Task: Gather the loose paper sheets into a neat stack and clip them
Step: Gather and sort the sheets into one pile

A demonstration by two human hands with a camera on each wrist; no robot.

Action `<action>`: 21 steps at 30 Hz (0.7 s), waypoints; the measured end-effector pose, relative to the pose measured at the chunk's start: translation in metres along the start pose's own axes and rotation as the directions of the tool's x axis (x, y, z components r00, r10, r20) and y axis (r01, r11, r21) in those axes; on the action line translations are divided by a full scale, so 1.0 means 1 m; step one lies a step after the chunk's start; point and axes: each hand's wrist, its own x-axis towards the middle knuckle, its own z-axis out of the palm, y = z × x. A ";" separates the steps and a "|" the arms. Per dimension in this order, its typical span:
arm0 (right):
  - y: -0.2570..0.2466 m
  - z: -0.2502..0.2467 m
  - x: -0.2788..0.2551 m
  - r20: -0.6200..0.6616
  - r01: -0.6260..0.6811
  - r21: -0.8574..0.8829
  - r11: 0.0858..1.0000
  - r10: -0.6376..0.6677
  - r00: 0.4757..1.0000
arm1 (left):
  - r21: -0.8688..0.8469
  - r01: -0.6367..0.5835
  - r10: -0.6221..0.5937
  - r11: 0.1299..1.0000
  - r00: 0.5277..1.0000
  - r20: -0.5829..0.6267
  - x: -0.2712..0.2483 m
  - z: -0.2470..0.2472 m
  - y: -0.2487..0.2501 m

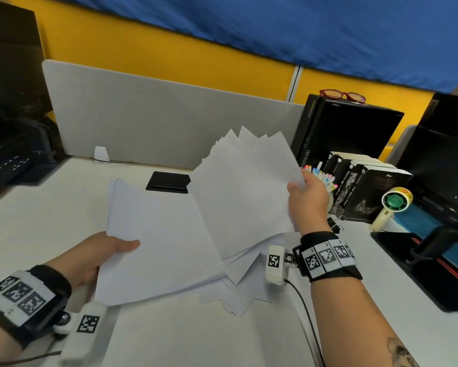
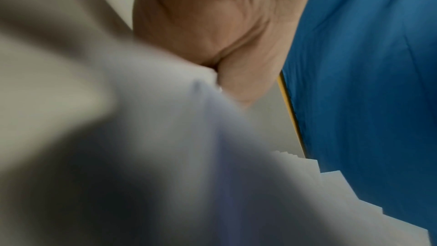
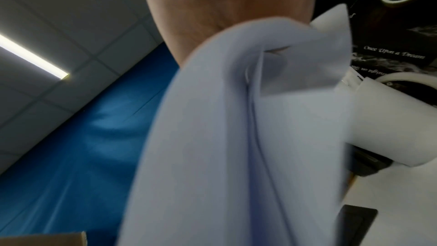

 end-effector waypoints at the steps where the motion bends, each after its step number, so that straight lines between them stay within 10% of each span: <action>1: -0.003 -0.001 -0.001 -0.035 0.033 0.002 0.999 -0.033 0.999 | -0.010 0.002 -0.002 1.000 1.000 0.001 0.000 0.001 0.000; 5: -0.006 -0.007 0.003 -0.111 0.043 0.141 0.989 -0.027 0.993 | -0.030 0.005 -0.005 1.000 1.000 0.011 -0.002 0.002 0.001; 11: 0.018 -0.001 0.004 0.144 -0.266 0.182 0.947 0.242 0.959 | -0.031 0.001 -0.001 1.000 1.000 0.018 -0.003 0.000 0.001; 13: 0.027 0.002 0.002 0.278 -0.401 0.173 0.899 0.346 0.896 | -0.032 -0.002 0.003 0.999 1.000 0.021 -0.003 0.001 0.001; 17: 0.025 0.001 -0.011 0.573 -0.507 -0.253 0.824 0.549 0.609 | -0.034 -0.004 0.005 0.999 1.000 0.030 -0.002 0.000 0.000; 21: 0.027 0.009 -0.013 0.576 -0.553 -0.188 0.812 0.547 0.607 | -0.028 -0.002 0.003 1.000 1.000 0.026 0.000 -0.001 0.000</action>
